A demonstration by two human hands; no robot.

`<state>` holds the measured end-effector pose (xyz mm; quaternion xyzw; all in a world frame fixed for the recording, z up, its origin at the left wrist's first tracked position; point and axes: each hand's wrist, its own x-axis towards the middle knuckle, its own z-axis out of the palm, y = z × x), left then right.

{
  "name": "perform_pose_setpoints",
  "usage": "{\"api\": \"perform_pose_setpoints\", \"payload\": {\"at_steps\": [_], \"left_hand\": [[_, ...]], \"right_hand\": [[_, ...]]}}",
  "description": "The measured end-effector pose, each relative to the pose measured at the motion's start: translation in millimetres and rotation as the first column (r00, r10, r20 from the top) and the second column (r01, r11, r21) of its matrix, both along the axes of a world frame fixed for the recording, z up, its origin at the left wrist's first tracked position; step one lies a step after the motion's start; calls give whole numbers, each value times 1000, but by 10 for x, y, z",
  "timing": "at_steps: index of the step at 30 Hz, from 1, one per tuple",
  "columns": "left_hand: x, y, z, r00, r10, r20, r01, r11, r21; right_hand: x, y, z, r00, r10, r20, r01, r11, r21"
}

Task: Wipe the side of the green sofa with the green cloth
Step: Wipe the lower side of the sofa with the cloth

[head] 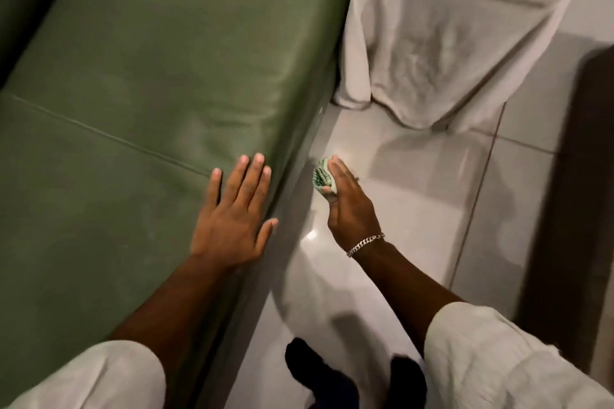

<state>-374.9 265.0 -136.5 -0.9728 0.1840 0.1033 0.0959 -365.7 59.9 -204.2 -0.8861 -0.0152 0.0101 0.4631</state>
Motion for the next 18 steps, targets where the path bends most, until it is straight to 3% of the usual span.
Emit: {"api": "perform_pose_setpoints", "payload": {"at_steps": [2, 6, 10, 14, 18], "left_hand": [[20, 63, -56, 997, -61, 55, 59, 998, 35], [4, 63, -242, 986, -72, 151, 57, 994, 98], [-30, 67, -299, 967, -109, 231, 75, 986, 151], [-28, 35, -294, 954, -133, 268, 82, 978, 193], [-23, 34, -311, 944, -138, 301, 76, 975, 210]], "right_hand": [[-246, 256, -386, 999, -40, -22, 41, 998, 50], [-679, 918, -1007, 990, -134, -51, 144, 941, 307], [-1037, 1540, -1410, 990, -140, -37, 141, 879, 455], [-1083, 1771, -1481, 983, -145, -110, 181, 854, 487], [-971, 1696, -1599, 993, -118, -16, 110, 853, 510]]}}
